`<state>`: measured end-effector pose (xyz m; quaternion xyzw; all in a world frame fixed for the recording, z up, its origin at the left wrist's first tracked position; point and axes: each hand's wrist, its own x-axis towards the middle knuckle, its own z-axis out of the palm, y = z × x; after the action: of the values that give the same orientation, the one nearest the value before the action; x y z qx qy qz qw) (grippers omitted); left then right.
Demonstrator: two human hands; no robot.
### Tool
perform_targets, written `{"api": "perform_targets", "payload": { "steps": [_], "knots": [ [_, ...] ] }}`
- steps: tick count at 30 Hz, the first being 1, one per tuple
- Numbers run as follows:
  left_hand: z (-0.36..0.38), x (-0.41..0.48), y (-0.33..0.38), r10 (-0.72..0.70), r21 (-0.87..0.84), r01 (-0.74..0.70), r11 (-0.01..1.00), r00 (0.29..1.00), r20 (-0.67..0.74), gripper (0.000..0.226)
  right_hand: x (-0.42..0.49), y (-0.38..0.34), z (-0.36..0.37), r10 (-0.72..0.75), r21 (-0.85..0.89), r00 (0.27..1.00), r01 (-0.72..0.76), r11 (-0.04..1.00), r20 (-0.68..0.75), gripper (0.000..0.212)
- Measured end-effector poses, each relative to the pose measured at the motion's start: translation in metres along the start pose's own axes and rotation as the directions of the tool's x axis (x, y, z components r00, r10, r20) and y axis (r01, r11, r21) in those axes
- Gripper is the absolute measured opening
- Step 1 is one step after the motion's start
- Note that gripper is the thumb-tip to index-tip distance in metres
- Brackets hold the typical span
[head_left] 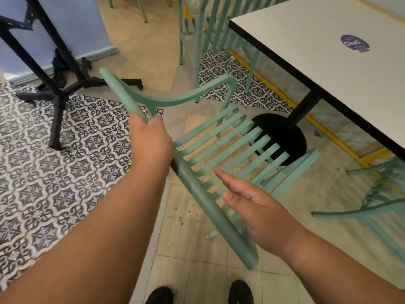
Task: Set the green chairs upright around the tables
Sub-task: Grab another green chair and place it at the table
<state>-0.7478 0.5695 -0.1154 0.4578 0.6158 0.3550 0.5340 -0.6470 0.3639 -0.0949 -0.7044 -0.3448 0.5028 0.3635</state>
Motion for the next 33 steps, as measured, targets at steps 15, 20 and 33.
{"api": "perform_targets", "payload": {
  "steps": [15, 20, 33],
  "knots": [
    [0.007, -0.029, -0.024, 0.122, 0.107, -0.131, 0.986, 0.989, 0.083, 0.077, -0.007, 0.014, 0.026, -0.061, -0.368, 0.994, 0.091, 0.925, 0.091, 0.061],
    [0.007, -0.026, -0.024, 0.140, 0.103, -0.148, 0.984, 0.987, 0.079, 0.078, -0.006, 0.012, 0.025, -0.067, -0.357, 0.993, 0.096, 0.929, 0.093, 0.064],
    [0.008, -0.020, -0.024, 0.167, 0.116, -0.172, 0.978, 0.985, 0.047, 0.077, 0.000, 0.014, 0.024, -0.045, -0.341, 0.995, 0.071, 0.937, 0.085, 0.065]
  ]
}}
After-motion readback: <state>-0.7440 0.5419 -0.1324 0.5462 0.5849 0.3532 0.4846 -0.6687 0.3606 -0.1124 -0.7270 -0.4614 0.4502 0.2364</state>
